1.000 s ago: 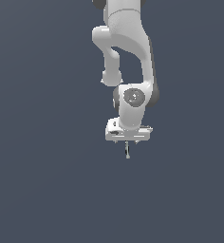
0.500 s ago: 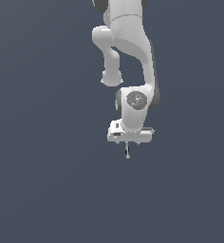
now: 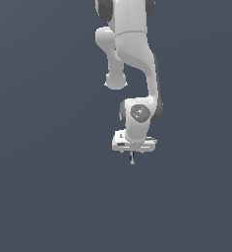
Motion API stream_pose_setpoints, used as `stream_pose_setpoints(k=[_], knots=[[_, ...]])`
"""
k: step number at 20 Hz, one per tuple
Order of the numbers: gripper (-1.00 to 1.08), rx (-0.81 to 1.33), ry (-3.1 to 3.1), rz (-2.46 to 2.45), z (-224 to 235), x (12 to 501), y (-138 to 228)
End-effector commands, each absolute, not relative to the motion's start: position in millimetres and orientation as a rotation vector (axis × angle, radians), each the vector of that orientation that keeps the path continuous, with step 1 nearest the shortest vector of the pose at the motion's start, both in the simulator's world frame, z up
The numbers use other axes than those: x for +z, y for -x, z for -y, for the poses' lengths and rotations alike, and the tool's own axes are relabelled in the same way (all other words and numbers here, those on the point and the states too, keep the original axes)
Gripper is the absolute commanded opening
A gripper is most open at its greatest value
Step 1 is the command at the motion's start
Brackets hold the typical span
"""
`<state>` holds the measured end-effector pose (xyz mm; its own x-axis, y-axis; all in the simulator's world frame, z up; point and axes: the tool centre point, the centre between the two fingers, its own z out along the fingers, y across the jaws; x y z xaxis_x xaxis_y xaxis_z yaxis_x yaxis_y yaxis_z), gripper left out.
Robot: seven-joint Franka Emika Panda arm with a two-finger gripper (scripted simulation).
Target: Pick up the object and move it to a goal position.
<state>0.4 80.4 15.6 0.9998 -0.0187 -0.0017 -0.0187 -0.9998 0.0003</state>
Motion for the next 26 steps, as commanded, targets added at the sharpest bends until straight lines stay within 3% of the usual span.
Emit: stream_pose_setpoints(k=[1, 3, 4, 17, 26], knots=[[1.00, 0.000, -3.141, 0.030, -81, 10, -1], [1.00, 0.000, -3.141, 0.030, -81, 10, -2], [-1.00, 0.000, -3.141, 0.030, -81, 10, -2], [-1.00, 0.000, -3.141, 0.030, -79, 11, 0], [-1.00, 0.000, -3.141, 0.030, -53, 23, 17]])
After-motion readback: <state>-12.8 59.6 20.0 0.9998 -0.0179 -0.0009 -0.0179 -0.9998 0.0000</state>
